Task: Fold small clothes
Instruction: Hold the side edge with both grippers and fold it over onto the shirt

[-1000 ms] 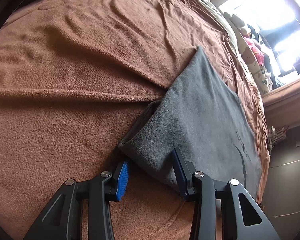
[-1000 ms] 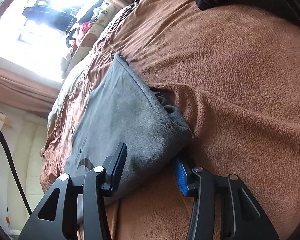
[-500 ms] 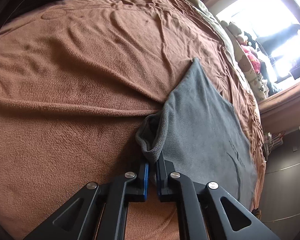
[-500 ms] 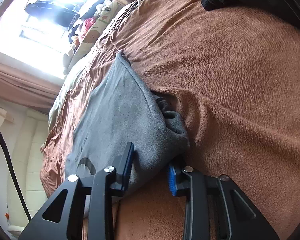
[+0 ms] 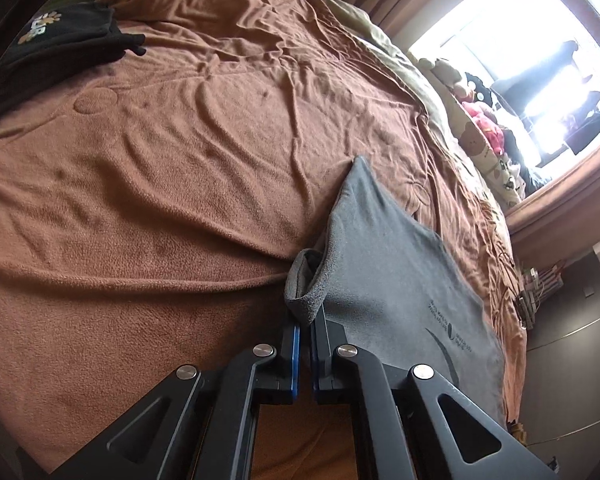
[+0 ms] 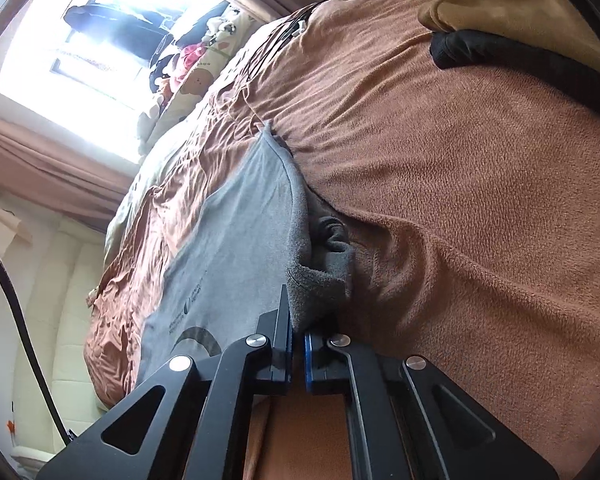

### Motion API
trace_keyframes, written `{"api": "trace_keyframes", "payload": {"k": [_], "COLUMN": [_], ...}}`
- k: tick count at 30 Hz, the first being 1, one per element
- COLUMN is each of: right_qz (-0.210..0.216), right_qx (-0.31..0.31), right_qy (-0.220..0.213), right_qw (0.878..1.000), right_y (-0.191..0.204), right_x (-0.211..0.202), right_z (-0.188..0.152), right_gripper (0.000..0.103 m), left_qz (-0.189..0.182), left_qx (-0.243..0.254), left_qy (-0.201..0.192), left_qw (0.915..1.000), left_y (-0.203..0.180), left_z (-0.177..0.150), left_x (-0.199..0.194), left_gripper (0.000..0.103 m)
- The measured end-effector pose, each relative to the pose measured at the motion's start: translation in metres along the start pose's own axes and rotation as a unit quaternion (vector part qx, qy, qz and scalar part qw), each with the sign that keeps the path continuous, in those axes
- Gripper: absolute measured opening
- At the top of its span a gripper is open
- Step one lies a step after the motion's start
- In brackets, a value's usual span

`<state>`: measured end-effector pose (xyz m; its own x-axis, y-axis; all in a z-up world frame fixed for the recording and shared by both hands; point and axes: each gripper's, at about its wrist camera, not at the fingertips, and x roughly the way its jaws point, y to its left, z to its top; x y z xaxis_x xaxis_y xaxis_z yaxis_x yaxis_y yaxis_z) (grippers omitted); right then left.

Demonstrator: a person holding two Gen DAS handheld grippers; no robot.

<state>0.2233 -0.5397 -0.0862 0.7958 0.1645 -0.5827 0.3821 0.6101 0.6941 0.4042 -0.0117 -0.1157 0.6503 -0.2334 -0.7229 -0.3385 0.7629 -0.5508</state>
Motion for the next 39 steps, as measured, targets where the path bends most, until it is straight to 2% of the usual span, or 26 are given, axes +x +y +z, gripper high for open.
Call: {"api": "trace_keyframes", "payload": {"k": [8,19,26,32,39], "right_qz": [0.012,0.005,0.0,-0.01,-0.025], "right_qx": [-0.018,-0.033,-0.039,-0.039,-0.031], "right_qy": [-0.001,0.009,0.013,-0.008,-0.012], "right_qw": [1.0,0.999,0.999,0.999,0.999], "right_y": [0.009,0.009,0.007,0.0,-0.018], "right_x": [-0.013,-0.037,-0.049,-0.072,-0.086], "right_z": [-0.008,-0.039,-0.056,-0.067,-0.085], "right_gripper": [0.0,0.0,0.0,0.0,0.0], "left_qz": [-0.016,-0.036,-0.038,-0.045,-0.051], "left_qx": [0.003,-0.014,-0.012,-0.015,-0.015], "left_qy": [-0.003,-0.008,-0.011,-0.012,-0.002], "left_qw": [0.9999,0.9992,0.9991,0.9988,0.9986], "left_y": [0.005,0.049,0.073,0.088,0.104], "left_z": [0.004,-0.003,-0.018,-0.033,-0.058], "left_x": [-0.018,-0.052,-0.074,-0.092,-0.1], "left_gripper": [0.003,0.003,0.003,0.003,0.003]}}
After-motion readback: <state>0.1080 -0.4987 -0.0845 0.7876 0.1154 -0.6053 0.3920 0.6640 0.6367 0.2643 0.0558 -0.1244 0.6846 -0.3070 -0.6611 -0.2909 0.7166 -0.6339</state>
